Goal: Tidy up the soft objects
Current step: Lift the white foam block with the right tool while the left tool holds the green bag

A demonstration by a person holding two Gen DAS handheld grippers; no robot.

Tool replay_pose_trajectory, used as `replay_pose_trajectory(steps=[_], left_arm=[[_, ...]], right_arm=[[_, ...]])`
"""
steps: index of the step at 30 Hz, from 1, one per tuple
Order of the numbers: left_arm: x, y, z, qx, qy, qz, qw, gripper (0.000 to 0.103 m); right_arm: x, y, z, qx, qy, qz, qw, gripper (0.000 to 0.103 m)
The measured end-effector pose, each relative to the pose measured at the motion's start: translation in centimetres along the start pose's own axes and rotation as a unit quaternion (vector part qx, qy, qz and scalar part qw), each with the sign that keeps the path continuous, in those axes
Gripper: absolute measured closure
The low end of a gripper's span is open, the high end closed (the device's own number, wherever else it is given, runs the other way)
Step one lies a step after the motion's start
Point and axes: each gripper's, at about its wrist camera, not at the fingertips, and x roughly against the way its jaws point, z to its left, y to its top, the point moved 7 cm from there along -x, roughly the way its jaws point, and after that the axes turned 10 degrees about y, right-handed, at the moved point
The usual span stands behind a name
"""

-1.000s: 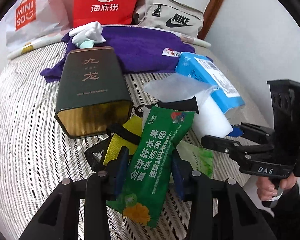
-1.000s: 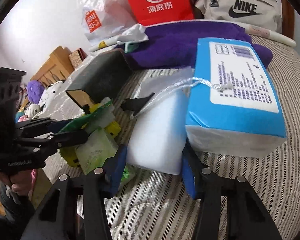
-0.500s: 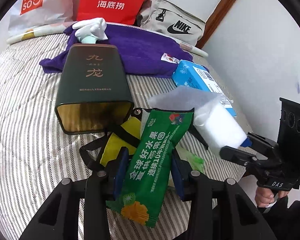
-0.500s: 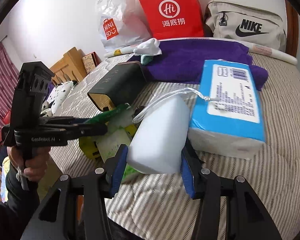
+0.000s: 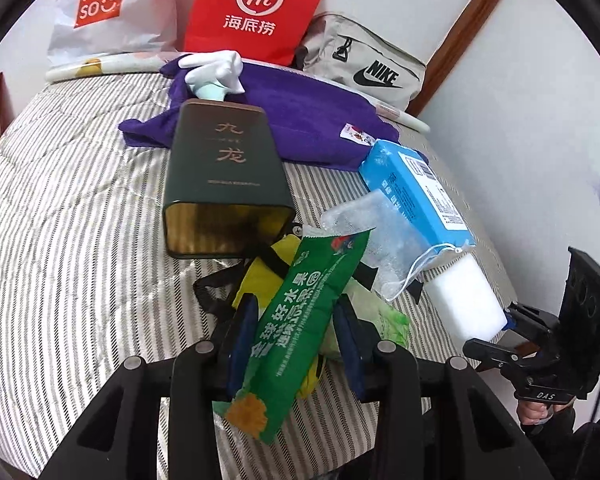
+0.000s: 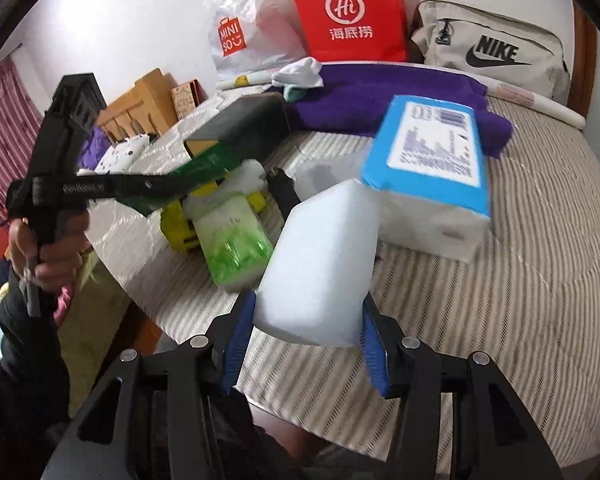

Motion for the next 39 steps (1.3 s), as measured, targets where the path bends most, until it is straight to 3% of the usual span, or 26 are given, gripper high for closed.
replay_pose_trajectory(steps=[8, 14, 23, 28, 30, 33, 39], left_arm=[[-0.8, -0.4, 0.0, -0.003, 0.009, 0.008, 0.9999, 0.067], [-1.9, -0.5, -1.0, -0.027, 0.021, 0.018, 0.9992, 0.065], [-3.2, -0.6, -2.6, -0.07, 0.03, 0.033, 0.9966, 0.046], [-3.4, -0.6, -2.8, -0.075, 0.036, 0.028, 0.9961, 0.046], [-3.4, -0.6, -2.7, -0.074, 0.042, 0.021, 0.9962, 0.051], [-3.2, -0.6, -2.5, -0.07, 0.045, 0.015, 0.9964, 0.057], [-2.6, -0.7, -1.9, -0.049, 0.029, 0.006, 0.9983, 0.067]], right_arm=[[1.2, -1.9, -2.6, -0.01, -0.044, 0.011, 0.999, 0.053], [0.2, -1.8, -3.8, -0.026, -0.048, 0.019, 0.998, 0.05], [-1.8, -0.8, -4.5, -0.048, -0.026, 0.025, 0.998, 0.045], [-2.0, -0.3, -5.2, -0.08, 0.001, 0.02, 0.997, 0.045], [-1.8, -0.1, -5.3, -0.086, 0.003, 0.008, 0.996, 0.045], [-1.7, 0.1, -5.4, -0.078, -0.009, -0.002, 0.997, 0.054], [-0.8, 0.4, -4.7, -0.051, -0.019, -0.018, 0.998, 0.056]])
